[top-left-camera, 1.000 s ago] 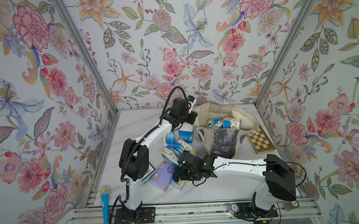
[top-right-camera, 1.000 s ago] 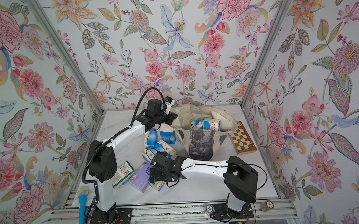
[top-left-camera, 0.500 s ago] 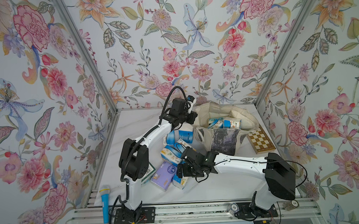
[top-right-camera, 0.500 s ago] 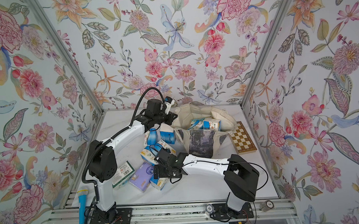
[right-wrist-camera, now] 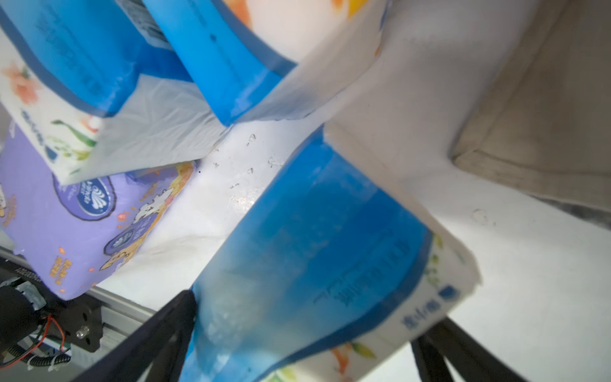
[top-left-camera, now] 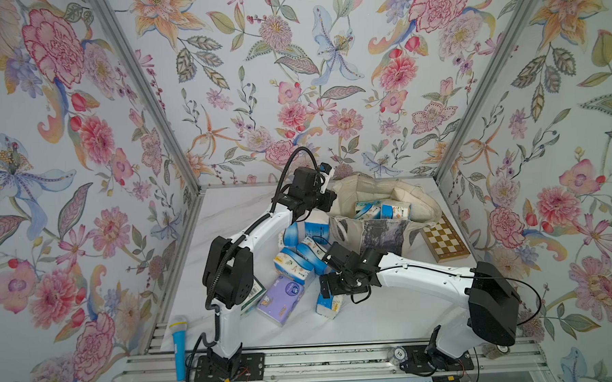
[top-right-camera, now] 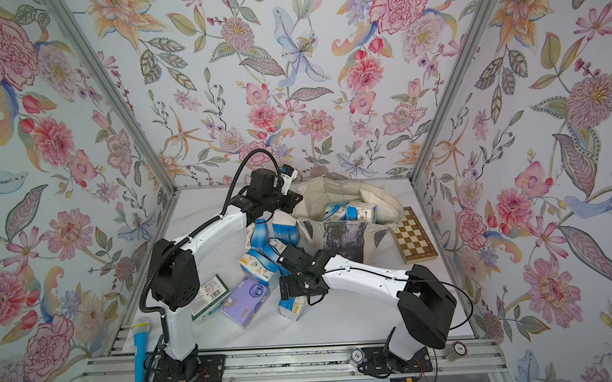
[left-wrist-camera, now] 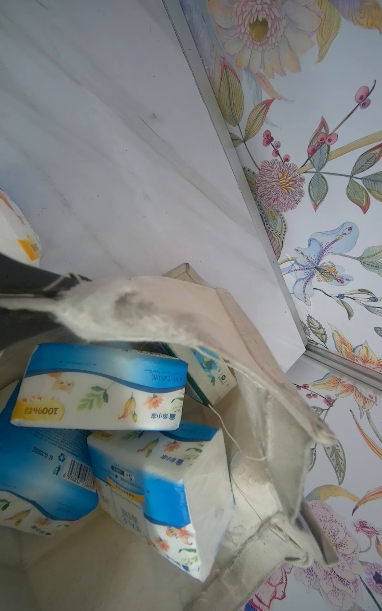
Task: Put tissues into the canvas bag
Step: Pick up the pack of facial tissues from the center of the board.
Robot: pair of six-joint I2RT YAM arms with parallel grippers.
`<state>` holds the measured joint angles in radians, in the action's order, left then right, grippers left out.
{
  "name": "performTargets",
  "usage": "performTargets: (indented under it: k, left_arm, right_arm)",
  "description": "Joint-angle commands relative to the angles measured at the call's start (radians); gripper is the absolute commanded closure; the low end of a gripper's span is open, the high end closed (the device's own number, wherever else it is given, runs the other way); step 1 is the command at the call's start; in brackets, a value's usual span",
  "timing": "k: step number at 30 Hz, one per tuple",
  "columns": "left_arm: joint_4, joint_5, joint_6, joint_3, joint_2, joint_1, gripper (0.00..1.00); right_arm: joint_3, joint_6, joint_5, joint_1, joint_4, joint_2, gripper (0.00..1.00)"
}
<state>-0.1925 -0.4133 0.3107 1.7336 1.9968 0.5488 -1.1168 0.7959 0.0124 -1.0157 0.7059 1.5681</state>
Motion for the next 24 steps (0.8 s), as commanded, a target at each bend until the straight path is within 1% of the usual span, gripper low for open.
performTargets:
  k: [1, 8, 13, 16, 22, 24]
  left_arm:
    - [0.052, -0.004, 0.004, 0.009, -0.038, -0.024, 1.00]
    - [0.053, -0.006, 0.004, 0.003, -0.036, -0.025, 1.00]
    - [0.052, -0.005, 0.001, 0.001, -0.035, -0.024, 1.00]
    - [0.053, -0.006, 0.002, 0.004, -0.035, -0.025, 1.00]
    - [0.052, -0.009, 0.002, 0.003, -0.035, -0.026, 1.00]
    - [0.050, -0.009, 0.001, 0.001, -0.040, -0.026, 1.00]
  right_arm:
    - [-0.040, -0.002, 0.020, -0.026, 0.035, -0.014, 0.01]
    - [0.021, 0.076, 0.011, -0.043, 0.007, -0.008, 0.01]
    - [0.074, 0.117, 0.021, -0.050, -0.048, -0.010, 0.01]
    - [0.070, 0.117, 0.027, -0.048, -0.073, 0.006, 0.01]
    - [0.032, 0.074, 0.019, -0.041, -0.093, 0.057, 0.00]
    - [0.035, 0.045, 0.019, -0.038, -0.087, 0.076, 0.03]
